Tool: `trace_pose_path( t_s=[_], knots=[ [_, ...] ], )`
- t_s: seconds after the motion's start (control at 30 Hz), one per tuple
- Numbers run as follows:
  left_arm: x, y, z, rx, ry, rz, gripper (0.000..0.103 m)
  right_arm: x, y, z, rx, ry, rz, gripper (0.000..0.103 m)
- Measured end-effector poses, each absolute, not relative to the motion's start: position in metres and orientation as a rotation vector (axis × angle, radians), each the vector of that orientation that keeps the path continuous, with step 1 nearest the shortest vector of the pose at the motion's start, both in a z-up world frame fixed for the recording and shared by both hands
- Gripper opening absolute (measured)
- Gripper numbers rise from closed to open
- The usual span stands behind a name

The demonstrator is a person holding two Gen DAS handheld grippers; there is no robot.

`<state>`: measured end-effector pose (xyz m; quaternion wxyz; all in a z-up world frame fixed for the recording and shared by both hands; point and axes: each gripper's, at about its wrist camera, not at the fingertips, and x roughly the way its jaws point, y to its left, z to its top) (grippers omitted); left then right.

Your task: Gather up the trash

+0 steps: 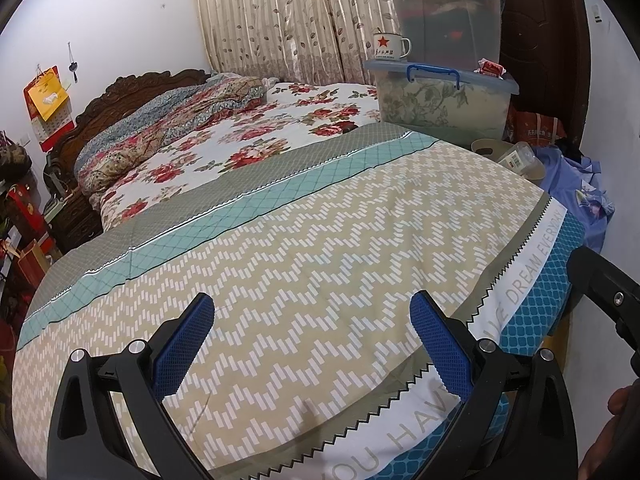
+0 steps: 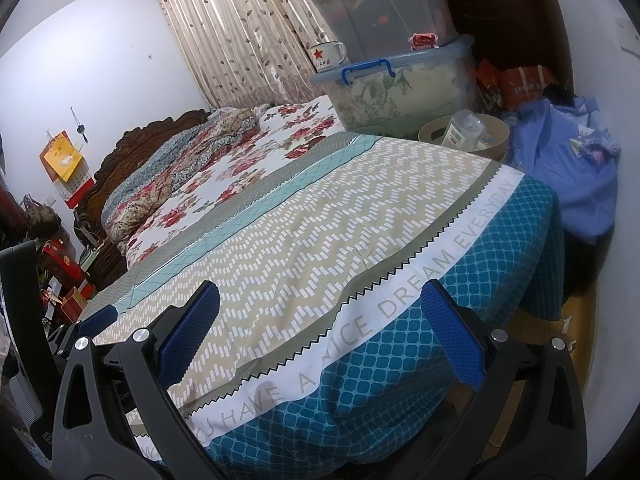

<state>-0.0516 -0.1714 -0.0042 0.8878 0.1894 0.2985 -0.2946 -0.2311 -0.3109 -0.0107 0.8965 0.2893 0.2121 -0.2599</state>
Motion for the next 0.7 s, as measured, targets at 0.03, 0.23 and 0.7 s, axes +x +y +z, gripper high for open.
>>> trace_pose_path(
  t_s=[0.03, 0.23, 0.7],
  knots=[
    [-0.0511, -0.17, -0.0044, 0.394, 0.62, -0.612, 0.094, -0.2313, -0.3108, -0.0107, 0.6, 0.44, -0.538, 0.099],
    [-0.0515, -0.1718, -0.004, 0.394, 0.62, -0.612, 0.094, -0.2313, -0.3109, -0.011, 0.6, 0.44, -0.538, 0.099],
    [-0.0529, -0.169, -0.0076, 0.4, 0.626, -0.609, 0.094, -0.2312, -0.311, -0.0109, 0.6, 0.44, -0.538, 0.099]
  ],
)
